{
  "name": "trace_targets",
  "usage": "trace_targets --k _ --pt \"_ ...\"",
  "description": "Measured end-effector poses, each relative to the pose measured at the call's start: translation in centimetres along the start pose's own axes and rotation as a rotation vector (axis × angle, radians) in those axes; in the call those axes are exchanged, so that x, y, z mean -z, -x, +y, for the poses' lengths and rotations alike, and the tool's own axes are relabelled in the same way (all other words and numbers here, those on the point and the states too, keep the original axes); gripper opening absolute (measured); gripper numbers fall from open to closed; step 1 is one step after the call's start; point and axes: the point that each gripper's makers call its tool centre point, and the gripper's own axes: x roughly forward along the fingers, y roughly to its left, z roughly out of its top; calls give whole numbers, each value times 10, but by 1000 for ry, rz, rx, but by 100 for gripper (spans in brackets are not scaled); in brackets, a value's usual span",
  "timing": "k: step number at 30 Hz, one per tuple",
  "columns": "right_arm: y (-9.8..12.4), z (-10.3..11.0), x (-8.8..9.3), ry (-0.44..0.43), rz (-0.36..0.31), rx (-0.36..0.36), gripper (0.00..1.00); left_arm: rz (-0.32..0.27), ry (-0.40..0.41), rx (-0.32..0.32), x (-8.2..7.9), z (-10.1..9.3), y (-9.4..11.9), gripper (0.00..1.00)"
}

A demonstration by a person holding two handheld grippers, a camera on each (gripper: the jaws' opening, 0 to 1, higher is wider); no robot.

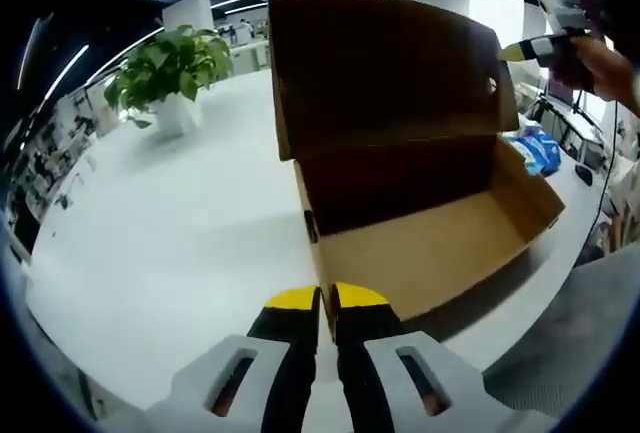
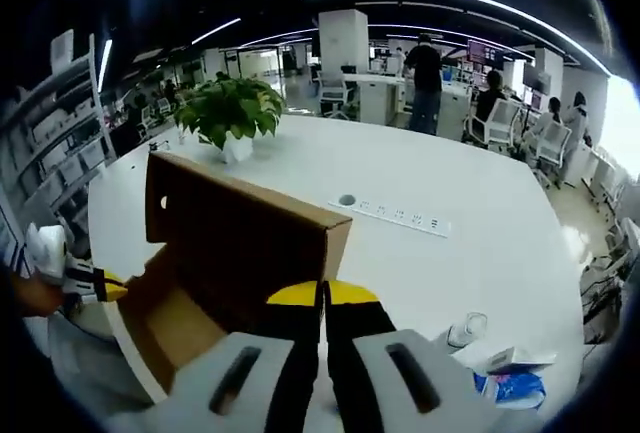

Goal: Operate the shoe box by opening the lid, removing the specified soft item, and placing it in the target area until the item is outside and the box remains undamaged.

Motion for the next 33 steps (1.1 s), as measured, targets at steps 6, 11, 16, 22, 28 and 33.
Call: trace_targets --k 6,11,16,22,28,33 --pt "9 6 3 8 -6 3 0 -2 2 -1 0 1 0 2" --pt "16 11 7 17 -8 8 0 -6 2 0 0 1 0 2" --pt "24 16 12 24 -13 15 0 -10 4 0 0 0 0 2" --pt "31 22 18 24 -14 23 0 -14 1 2 0 0 0 2" --pt "38 28 26 34 -2 26 0 -17 2 3 1 0 0 2" --pt "44 34 34 35 5 29 0 -21 0 4 1 0 1 3"
